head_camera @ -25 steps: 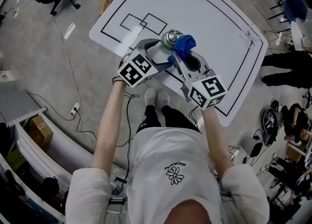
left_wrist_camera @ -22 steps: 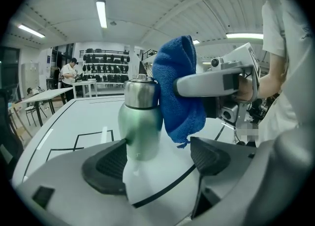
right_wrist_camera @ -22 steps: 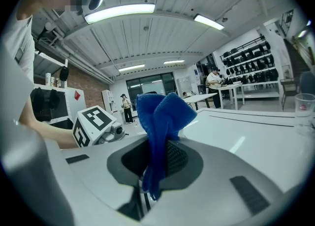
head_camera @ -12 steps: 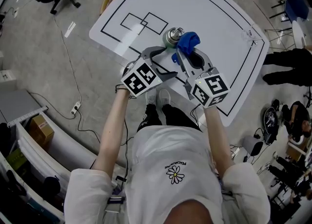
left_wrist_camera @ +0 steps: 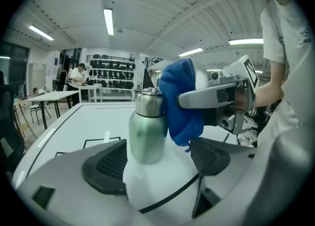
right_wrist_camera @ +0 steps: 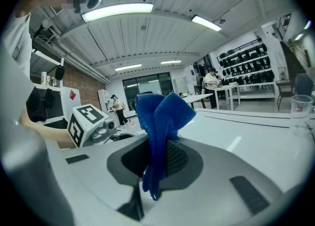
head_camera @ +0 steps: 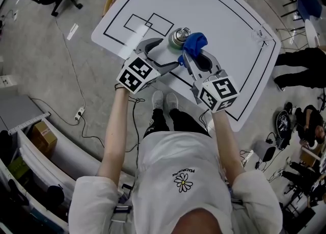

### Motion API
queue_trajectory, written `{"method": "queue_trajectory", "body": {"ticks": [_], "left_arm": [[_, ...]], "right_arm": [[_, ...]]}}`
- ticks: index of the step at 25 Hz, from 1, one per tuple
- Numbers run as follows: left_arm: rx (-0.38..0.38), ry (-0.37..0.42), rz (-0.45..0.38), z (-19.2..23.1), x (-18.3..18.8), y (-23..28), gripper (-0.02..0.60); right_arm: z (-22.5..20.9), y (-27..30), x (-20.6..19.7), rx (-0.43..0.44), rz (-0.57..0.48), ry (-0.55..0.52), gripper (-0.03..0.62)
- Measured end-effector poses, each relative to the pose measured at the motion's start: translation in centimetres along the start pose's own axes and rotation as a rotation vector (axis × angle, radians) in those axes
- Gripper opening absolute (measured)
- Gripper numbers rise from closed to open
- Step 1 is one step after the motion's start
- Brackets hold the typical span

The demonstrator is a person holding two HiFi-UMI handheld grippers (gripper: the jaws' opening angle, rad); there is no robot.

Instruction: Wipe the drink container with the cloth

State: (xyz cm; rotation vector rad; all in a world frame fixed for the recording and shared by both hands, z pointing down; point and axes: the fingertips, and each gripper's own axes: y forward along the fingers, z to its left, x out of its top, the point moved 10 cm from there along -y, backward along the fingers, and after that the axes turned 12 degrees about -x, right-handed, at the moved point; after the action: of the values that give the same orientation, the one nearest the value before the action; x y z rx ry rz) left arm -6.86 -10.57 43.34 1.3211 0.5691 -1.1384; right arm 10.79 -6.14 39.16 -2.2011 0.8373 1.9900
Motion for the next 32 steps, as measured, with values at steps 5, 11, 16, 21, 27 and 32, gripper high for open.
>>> {"method": "queue_trajectory", "body": {"ticks": [5, 11, 16, 21, 27, 32], "left_arm": [[-0.035, 0.002, 0.044, 0.1, -0.4, 1.6, 0.39], [-0.052, -0.002, 0.036, -1.0, -0.7, 1.9, 0.39], [-0.058, -0.002, 0.036, -1.5, -0.7, 2.1, 0.39], [0.002, 0.072, 0.053, -2.0, 0.8, 0.5, 0.39], [0.053, 0.105, -0.077, -2.9, 3.8, -0.3, 0.39], [0.067, 0.1, -0.063, -3.3, 3.6, 0.7, 0.388]], "right_arm": [[0.0, 0.1, 0.1, -0.002, -0.001, -0.014, 0.042], [0.0, 0.1, 0.1, -0.018, 0.009, -0.011, 0.043], [1.0, 0.4, -0.1, 0.013, 0.015, -0.016, 0.043], [1.0, -0.6, 1.1, 0.018, 0.017, -0.039, 0.043], [-1.8, -0.1, 8.3, 0.091, 0.018, -0.326, 0.043], [-0.8, 5.0, 10.8, 0.321, 0.26, -0.693, 0.043]]}}
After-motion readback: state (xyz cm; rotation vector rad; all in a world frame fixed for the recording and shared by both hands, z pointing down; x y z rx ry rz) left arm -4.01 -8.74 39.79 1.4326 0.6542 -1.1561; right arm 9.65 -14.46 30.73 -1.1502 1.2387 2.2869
